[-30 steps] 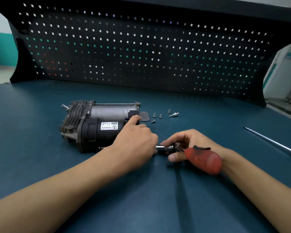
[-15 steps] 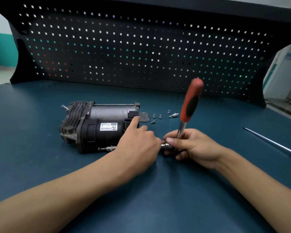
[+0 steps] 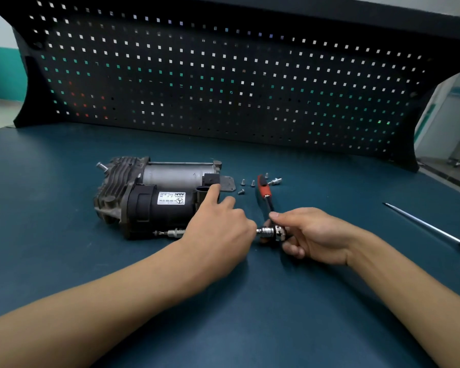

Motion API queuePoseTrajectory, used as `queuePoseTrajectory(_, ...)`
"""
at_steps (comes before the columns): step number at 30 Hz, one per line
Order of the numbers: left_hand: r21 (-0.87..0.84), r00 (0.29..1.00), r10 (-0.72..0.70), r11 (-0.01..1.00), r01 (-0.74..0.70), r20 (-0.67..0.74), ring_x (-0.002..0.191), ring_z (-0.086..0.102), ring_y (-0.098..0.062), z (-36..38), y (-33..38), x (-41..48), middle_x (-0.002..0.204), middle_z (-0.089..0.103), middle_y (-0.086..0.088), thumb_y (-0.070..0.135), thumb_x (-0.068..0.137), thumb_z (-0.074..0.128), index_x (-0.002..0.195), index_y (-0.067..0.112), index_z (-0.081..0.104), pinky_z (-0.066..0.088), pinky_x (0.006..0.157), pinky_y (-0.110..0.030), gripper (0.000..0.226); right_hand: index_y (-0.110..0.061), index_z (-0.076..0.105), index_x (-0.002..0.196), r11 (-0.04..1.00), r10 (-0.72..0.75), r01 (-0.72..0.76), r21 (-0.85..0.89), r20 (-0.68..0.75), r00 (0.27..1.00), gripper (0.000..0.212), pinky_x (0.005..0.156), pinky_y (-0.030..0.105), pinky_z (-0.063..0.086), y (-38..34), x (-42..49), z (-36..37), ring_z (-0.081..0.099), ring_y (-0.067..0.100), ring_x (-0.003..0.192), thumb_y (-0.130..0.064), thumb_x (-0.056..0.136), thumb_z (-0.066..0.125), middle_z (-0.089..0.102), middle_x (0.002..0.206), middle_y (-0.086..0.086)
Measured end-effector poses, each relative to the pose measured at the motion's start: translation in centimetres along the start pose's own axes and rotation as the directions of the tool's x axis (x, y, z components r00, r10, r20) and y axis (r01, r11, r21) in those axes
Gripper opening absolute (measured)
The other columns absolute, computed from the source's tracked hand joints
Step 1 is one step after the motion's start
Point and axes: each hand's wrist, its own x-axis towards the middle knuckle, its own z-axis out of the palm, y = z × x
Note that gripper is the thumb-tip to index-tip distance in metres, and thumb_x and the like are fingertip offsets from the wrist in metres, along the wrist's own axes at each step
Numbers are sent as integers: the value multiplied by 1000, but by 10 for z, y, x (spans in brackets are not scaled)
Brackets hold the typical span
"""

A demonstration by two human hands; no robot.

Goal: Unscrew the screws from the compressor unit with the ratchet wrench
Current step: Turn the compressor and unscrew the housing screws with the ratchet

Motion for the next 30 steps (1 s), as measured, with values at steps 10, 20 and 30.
queuePoseTrajectory(10,35,999,29,999,-30,16,90,48,-28,8,-7,-2,88,63,-3,8,93,39,82,24,45,7,115,-55,19,-9,64,109,994,-58,57,91,9,998,43,42,21,50,4,0,-6,62,18,50,-16,68,78,69,91,10)
queuePoseTrajectory(20,86,998,32,996,-36,47,92,51,-29,9,-8,-2,91,63,-3,14,97,39,94,18,63,6,115,-57,24,-14,78,92,985,-171,170,37,32,985,30,49,25,56,10,-1,-9,70,25,58,-3,64,81,75,102,9)
queuePoseTrajectory(30,25,1000,-15,1000,15,-10,89,56,-27,15,-11,2,91,68,-1,25,98,45,89,22,64,8,111,-47,22,-12,79,80,972,-230,231,-29,46,972,20,54,26,57,11,-5,-7,70,26,64,-3,62,78,75,111,0)
